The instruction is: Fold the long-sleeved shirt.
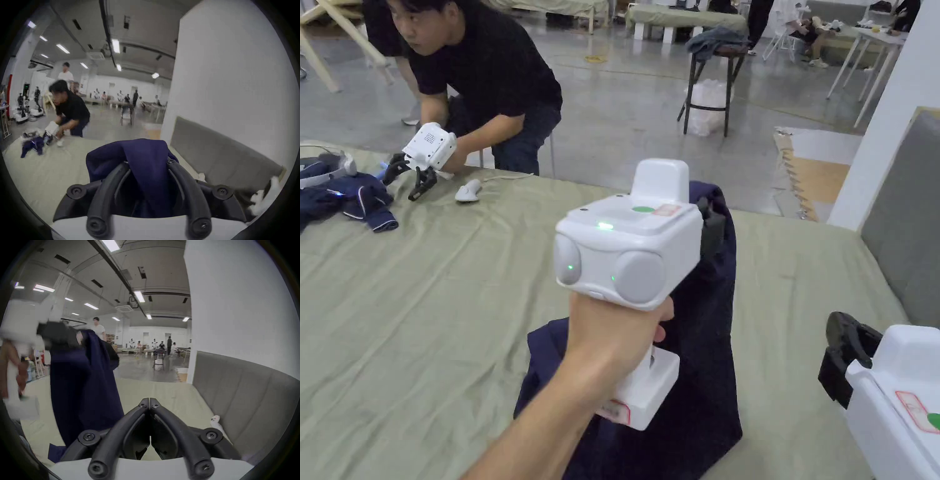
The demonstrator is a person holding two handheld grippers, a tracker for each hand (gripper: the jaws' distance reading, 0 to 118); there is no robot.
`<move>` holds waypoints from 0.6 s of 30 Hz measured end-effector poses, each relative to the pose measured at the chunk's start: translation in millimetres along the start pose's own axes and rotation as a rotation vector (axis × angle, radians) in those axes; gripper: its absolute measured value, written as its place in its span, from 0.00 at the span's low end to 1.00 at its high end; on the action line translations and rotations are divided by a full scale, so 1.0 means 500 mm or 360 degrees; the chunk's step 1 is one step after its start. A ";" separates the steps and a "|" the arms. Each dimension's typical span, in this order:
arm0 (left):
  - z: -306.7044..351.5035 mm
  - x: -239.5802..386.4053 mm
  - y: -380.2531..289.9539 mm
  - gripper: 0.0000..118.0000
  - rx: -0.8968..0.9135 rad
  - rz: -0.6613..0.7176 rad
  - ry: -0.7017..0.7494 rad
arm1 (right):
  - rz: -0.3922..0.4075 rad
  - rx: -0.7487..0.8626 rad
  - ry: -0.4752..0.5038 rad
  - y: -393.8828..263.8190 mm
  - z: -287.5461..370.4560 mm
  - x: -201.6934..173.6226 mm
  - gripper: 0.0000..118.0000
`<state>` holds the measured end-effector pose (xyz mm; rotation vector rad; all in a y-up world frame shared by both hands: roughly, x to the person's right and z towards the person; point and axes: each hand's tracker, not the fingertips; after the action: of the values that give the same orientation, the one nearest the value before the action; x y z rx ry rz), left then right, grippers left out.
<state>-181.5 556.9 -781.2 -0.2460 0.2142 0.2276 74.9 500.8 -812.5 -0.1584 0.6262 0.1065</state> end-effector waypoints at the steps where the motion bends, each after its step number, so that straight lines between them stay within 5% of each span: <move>1: -0.043 0.022 -0.043 0.24 -0.0096 0.0026 -0.0020 | -0.0005 -0.0022 -0.0034 -0.009 0.004 0.020 0.00; 7: -0.217 0.131 -0.332 0.24 -0.0762 -0.0128 -0.0057 | -0.0016 -0.0205 -0.0175 -0.088 0.003 0.101 0.00; 12: -0.209 0.157 -0.423 0.28 -0.0858 -0.0151 -0.0046 | -0.0016 -0.0306 -0.0216 -0.139 -0.006 0.136 0.00; 13: -0.204 0.159 -0.416 0.39 -0.0853 -0.0174 -0.0007 | -0.0027 -0.0316 -0.0221 -0.143 -0.007 0.139 0.00; 15: -0.187 0.159 -0.390 0.82 -0.0781 -0.0196 0.0042 | -0.0049 -0.0323 -0.0224 -0.149 -0.011 0.139 0.00; 16: -0.168 0.154 -0.368 0.93 -0.0746 -0.0205 0.0022 | -0.0067 -0.0314 -0.0230 -0.147 -0.011 0.137 0.00; 18: -0.111 0.149 -0.309 0.91 -0.0518 -0.0189 0.0004 | -0.0098 -0.0284 -0.0212 -0.140 -0.009 0.131 0.00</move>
<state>-82.2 411.0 -818.0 -0.5805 0.1637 0.1434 135.5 434.7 -846.8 -0.3400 0.4783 0.1126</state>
